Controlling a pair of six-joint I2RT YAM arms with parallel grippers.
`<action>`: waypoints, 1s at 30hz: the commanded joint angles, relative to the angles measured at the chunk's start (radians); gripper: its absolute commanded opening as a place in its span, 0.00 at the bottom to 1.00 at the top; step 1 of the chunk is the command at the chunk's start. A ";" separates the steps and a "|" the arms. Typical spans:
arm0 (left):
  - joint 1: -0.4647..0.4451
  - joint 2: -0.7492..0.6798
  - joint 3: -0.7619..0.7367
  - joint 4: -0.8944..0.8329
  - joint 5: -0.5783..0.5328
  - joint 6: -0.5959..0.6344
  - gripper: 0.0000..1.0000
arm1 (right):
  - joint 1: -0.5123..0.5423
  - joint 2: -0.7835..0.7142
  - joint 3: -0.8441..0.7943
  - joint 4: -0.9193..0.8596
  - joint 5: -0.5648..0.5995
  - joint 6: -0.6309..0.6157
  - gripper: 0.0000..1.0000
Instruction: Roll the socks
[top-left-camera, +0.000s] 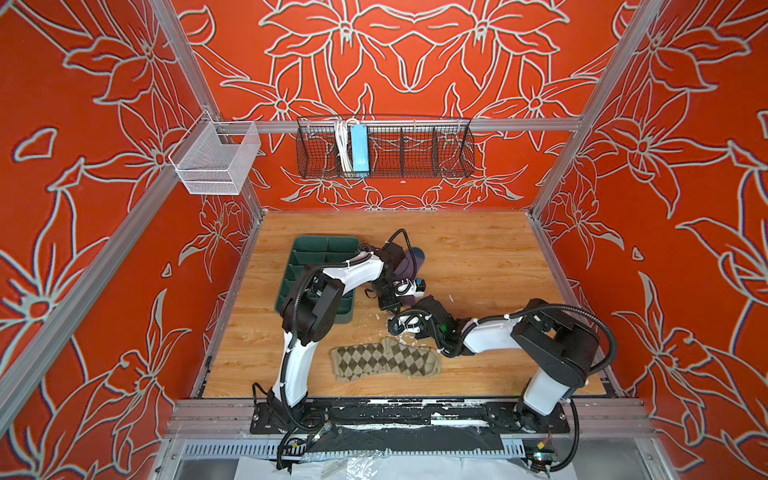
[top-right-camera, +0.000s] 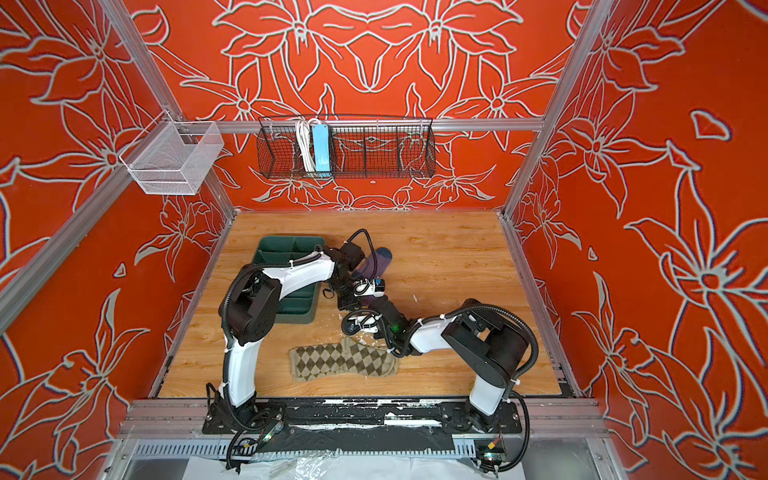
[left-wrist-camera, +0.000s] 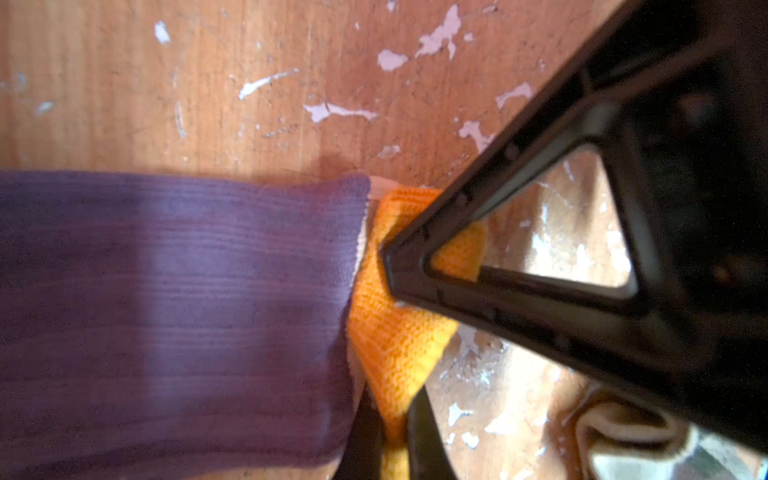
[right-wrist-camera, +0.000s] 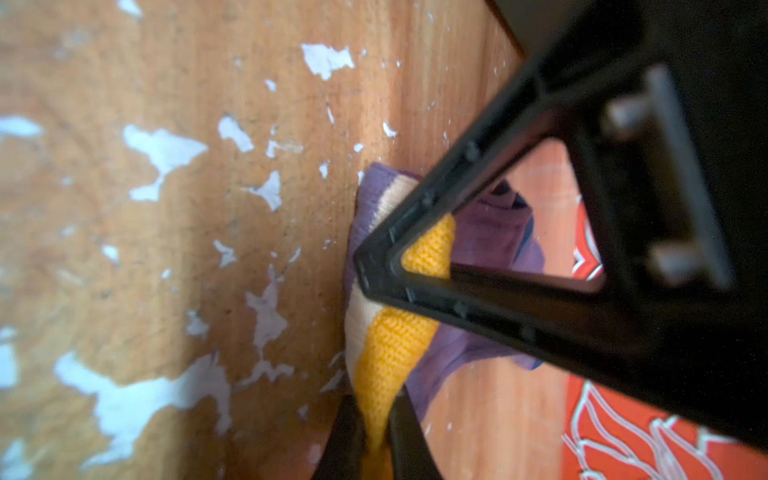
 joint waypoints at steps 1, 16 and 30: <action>0.006 -0.036 -0.044 0.031 -0.005 -0.008 0.16 | -0.010 0.001 0.030 -0.095 -0.013 0.012 0.04; 0.039 -0.480 -0.361 0.601 -0.346 -0.153 0.51 | -0.100 -0.070 0.271 -0.860 -0.331 0.199 0.00; 0.035 -0.980 -0.681 0.743 -0.150 0.082 0.58 | -0.201 0.161 0.580 -1.220 -0.598 0.193 0.00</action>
